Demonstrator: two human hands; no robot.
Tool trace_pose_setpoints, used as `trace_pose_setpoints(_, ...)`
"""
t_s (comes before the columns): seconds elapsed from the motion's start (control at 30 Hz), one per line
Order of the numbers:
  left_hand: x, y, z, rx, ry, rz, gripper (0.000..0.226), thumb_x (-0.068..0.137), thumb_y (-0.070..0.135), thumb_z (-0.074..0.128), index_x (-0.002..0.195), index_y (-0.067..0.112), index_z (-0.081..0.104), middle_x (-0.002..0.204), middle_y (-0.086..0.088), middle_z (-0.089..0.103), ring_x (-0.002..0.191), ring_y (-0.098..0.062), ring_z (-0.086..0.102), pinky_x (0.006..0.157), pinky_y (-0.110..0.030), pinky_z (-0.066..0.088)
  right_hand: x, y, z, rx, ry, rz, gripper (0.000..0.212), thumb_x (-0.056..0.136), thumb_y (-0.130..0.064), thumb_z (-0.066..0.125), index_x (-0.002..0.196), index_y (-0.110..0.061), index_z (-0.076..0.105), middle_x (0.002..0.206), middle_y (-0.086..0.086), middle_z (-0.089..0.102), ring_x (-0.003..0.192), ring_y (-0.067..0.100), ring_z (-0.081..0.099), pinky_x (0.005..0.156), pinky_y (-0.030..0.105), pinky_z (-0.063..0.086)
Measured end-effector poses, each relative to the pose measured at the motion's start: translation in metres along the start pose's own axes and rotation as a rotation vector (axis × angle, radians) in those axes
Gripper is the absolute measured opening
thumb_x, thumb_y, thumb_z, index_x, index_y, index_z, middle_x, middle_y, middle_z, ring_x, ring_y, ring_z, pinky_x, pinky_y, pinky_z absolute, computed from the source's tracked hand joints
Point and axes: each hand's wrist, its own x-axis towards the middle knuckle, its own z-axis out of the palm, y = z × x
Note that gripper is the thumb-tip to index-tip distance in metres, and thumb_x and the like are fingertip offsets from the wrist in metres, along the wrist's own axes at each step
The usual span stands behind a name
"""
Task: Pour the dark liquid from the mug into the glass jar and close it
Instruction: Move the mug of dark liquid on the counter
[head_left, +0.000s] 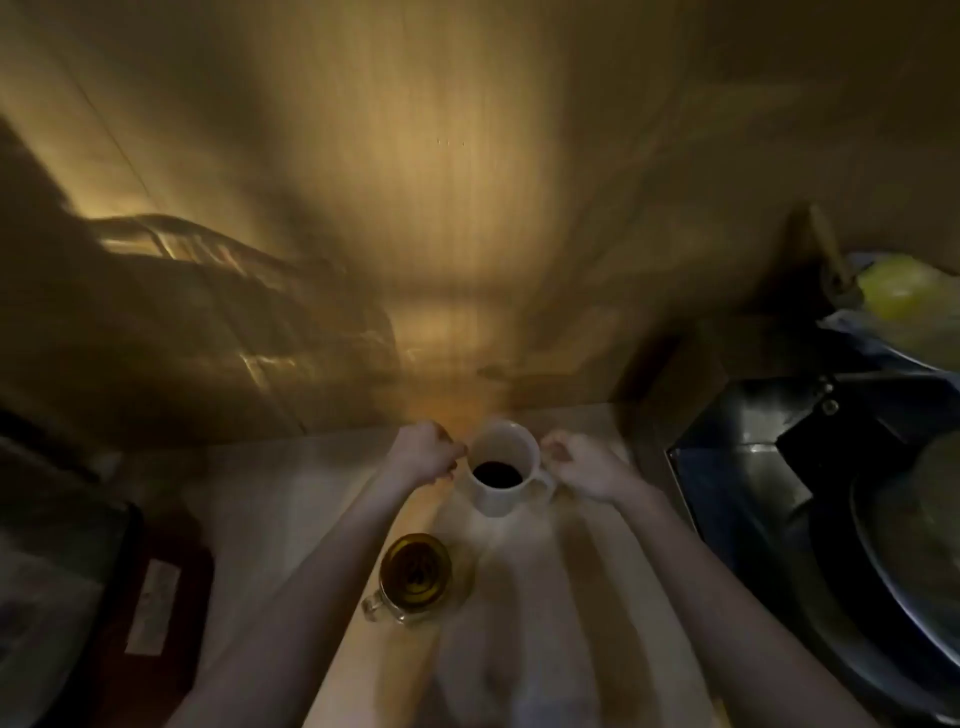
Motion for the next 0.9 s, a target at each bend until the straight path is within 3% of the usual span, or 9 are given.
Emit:
trace_pose_setpoints(0.23,0.01,-0.009,0.027,-0.105,0.028,-0.058,0.02,0.087,0.016,0.049,0.083,0.002,0.064,0.096,-0.025,0.068,0.094,-0.038,0.064,0.083,-0.047,0.052,-0.003,0.019,0.028,0.047,0.051,0.001,0.023,0.094,-0.02,0.053,0.104,-0.005,0.068,0.103,0.014,0.069,0.094,0.028,0.063,0.078,0.035,0.05)
trace_pose_setpoints(0.33,0.012,-0.01,0.031,-0.208,0.063,-0.091,0.016,0.087,0.014,0.051,0.081,0.005,0.063,0.084,-0.017,0.064,0.073,-0.025,0.063,0.082,-0.044,0.053,-0.008,0.02,0.031,0.116,0.087,-0.004,0.018,0.093,-0.018,0.056,0.092,-0.006,0.068,0.094,0.013,0.069,0.09,0.028,0.064,0.075,0.034,0.05)
trace_pose_setpoints(0.43,0.006,-0.011,0.037,-0.264,0.096,-0.096,0.016,0.085,0.01,0.054,0.082,0.001,0.067,0.079,-0.015,0.064,0.051,-0.007,0.061,0.075,-0.039,0.055,-0.016,0.021,0.032,0.148,0.133,-0.001,0.021,0.094,-0.015,0.054,0.101,-0.001,0.068,0.097,0.016,0.07,0.093,0.03,0.064,0.078,0.033,0.049)
trace_pose_setpoints(0.6,-0.024,-0.003,0.057,-0.238,0.184,-0.025,0.016,0.081,0.01,0.057,0.078,0.001,0.07,0.078,-0.016,0.067,0.076,-0.025,0.061,0.077,-0.041,0.053,-0.046,0.026,0.025,0.217,0.218,-0.035,0.023,0.092,-0.007,0.056,0.111,-0.004,0.067,0.098,-0.002,0.063,0.094,0.011,0.056,0.077,0.021,0.041)
trace_pose_setpoints(0.7,-0.045,-0.001,0.072,-0.225,0.195,-0.01,0.015,0.082,0.012,0.058,0.081,0.004,0.07,0.08,-0.013,0.068,0.08,-0.026,0.064,0.076,-0.036,0.053,-0.067,0.034,0.027,0.204,0.269,-0.04,0.018,0.088,-0.01,0.061,0.102,-0.003,0.07,0.086,0.001,0.066,0.087,0.013,0.06,0.074,0.023,0.044)
trace_pose_setpoints(0.9,-0.079,-0.015,0.105,-0.242,0.185,0.011,0.014,0.079,0.009,0.059,0.071,0.0,0.067,0.076,-0.023,0.068,0.074,-0.032,0.063,0.076,-0.042,0.054,-0.108,0.048,0.042,0.198,0.268,0.04,0.005,0.081,-0.009,0.068,0.078,-0.012,0.07,0.074,0.008,0.066,0.077,0.017,0.062,0.071,0.029,0.048)
